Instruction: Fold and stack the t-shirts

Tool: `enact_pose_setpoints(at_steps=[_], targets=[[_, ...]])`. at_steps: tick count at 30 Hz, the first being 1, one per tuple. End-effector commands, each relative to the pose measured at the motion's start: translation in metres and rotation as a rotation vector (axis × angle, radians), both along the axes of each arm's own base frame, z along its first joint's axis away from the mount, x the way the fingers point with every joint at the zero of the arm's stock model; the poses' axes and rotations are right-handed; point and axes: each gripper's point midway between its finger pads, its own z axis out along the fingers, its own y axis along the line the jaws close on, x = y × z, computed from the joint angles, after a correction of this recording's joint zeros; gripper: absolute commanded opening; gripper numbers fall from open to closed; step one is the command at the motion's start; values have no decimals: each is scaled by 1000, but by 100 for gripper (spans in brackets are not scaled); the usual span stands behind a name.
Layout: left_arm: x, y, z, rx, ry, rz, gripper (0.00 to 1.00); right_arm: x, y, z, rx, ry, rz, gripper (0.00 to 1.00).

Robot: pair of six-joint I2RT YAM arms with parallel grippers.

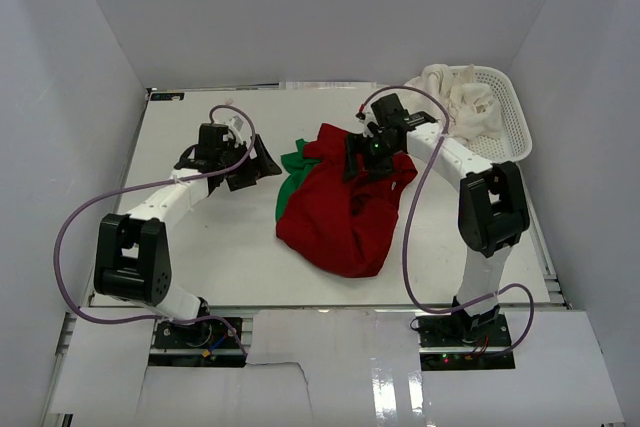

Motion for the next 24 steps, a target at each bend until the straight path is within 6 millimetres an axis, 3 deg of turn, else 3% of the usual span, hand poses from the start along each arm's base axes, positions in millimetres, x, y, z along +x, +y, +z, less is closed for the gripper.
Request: enact_pose_setpoints(at_steps=[1,5,8,10,11,14,19,24], targets=[[7,-8,18,-22,-50,-8,96,-1,25,2,89,4,41,81],[8,-8,12,-19,-35,-7,96,-10,43,5,119,16,76,79],[8,-8,8,-17,-25,-5,96,-15,50,1,125,40,90,72],[9,-8,6,-18,-20,0,96,-19,52,-3,122,50,95,58],[9,-8,6,-18,-20,-1,96,-18,52,-4,120,48,91,36],[10,-8,3,-16,-15,2,96,-15,48,2,104,22,71,8],[10,-8,0,-16,-8,-1,96,-11,45,32,111,-35,57,8],[8,-20,-12,-46,23,-41,91,-5,42,76,117,-116,43,8]])
